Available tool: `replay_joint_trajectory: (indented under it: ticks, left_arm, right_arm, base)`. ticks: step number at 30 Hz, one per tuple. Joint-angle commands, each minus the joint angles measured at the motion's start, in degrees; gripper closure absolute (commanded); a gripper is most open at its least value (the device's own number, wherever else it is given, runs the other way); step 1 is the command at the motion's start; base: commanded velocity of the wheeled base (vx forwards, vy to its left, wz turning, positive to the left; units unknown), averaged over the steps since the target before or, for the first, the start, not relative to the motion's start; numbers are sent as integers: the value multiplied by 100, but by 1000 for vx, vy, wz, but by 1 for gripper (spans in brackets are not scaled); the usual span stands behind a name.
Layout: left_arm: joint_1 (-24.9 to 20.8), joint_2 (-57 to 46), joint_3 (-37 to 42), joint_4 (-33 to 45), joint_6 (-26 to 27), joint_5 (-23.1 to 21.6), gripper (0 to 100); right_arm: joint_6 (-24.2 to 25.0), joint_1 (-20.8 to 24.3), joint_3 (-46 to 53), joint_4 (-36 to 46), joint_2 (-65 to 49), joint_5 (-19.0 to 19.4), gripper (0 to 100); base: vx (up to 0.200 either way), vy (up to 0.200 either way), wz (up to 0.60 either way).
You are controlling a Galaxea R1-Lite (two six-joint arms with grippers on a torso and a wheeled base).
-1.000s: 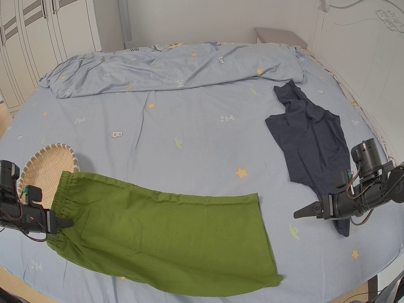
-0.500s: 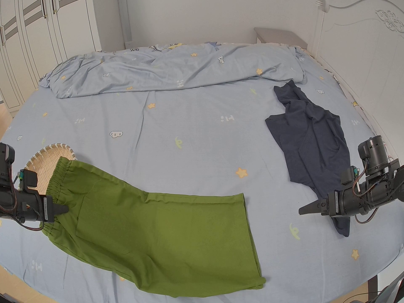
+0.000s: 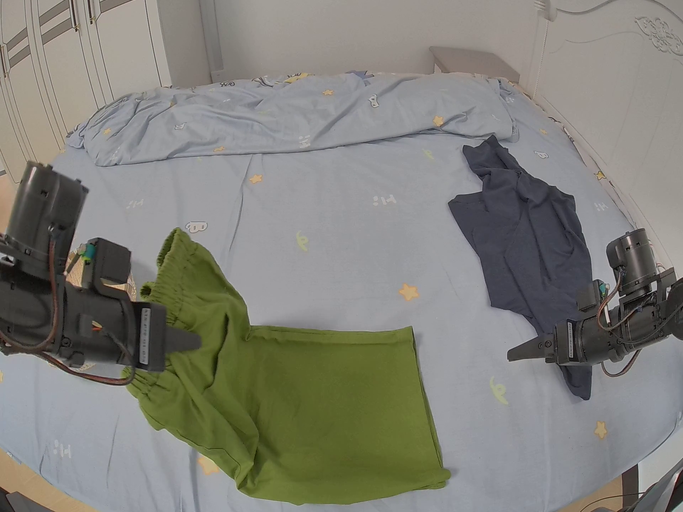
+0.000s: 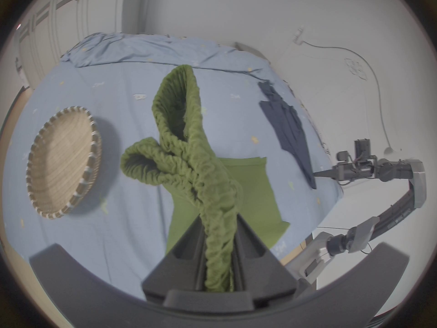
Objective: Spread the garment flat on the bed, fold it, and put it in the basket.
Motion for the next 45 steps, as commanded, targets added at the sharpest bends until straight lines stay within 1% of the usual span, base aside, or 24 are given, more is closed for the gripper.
replay_joint_trajectory:
  ticks: [1, 3, 4, 6, 7, 10, 12, 13, 18, 19, 21, 30, 31, 41, 45]
  left_arm:
    - [-1032, 865, -701, 193, -332, 273, 100]
    - [-1384, 1085, -780, 193, -350, 343, 100]
    - [-1463, 1155, -806, 193, -359, 378, 100]
    - [-1779, 1375, -877, 193, -447, 563, 100]
    - [-1779, 1375, -877, 193, -447, 563, 100]
    - [-2333, 1840, -1096, 184, -710, 967, 100]
    - [-2500, 2043, -1123, 175, -772, 1116, 100]
    - [-2544, 2192, -1167, 131, -789, 1196, 100]
    - [-2579, 2421, -1184, -89, -895, 1248, 100]
    - [-2614, 2570, -1193, -291, -1062, 1248, 100]
    - [-2658, 2658, -1193, -431, -1159, 1248, 100]
    - [-2816, 2904, -1228, -546, -1317, 1257, 100]
    - [-2834, 3001, -1255, -563, -1326, 1257, 0]
    - [-2816, 3132, -1351, -976, -1668, 1292, 0]
    - [-2649, 2965, -1343, -1126, -1906, 1283, 0]
  right_arm:
    - [-6, -23, 1, -1, 87, -5, 0]
    - [-6, -23, 1, -1, 96, -5, 0]
    - [-6, -23, 1, -1, 105, -5, 0]
    - [-6, -23, 1, -1, 105, -14, 0]
    - [-6, -23, 1, -1, 105, -14, 0]
    - [-6, -23, 1, -1, 122, -14, 0]
    - [-6, -31, 1, -1, 113, -14, 0]
    - [3, -31, 1, -1, 113, -14, 0]
    - [-6, -58, 1, -1, 122, -5, 0]
    - [-6, -58, -7, -1, 148, -5, 0]
    - [-6, -40, -7, -1, 166, -14, 0]
    - [-6, -49, 1, -1, 175, -14, 0]
    - [-6, -40, 1, -1, 175, -5, 0]
    - [-14, -23, 10, -1, 175, -5, 0]
    - [-14, -14, 10, -1, 175, -5, 0]
  base:
    - [0, 0, 0]
    - [0, 0, 0]
    - [0, 0, 0]
    - [0, 0, 0]
    - [0, 0, 0]
    - [0, 0, 0]
    - [0, 0, 0]
    - [0, 0, 0]
    - [0, 0, 0]
    - [0, 0, 0]
    - [0, 0, 0]
    - [0, 0, 0]
    - [0, 0, 0]
    - [0, 0, 0]
    - [0, 0, 0]
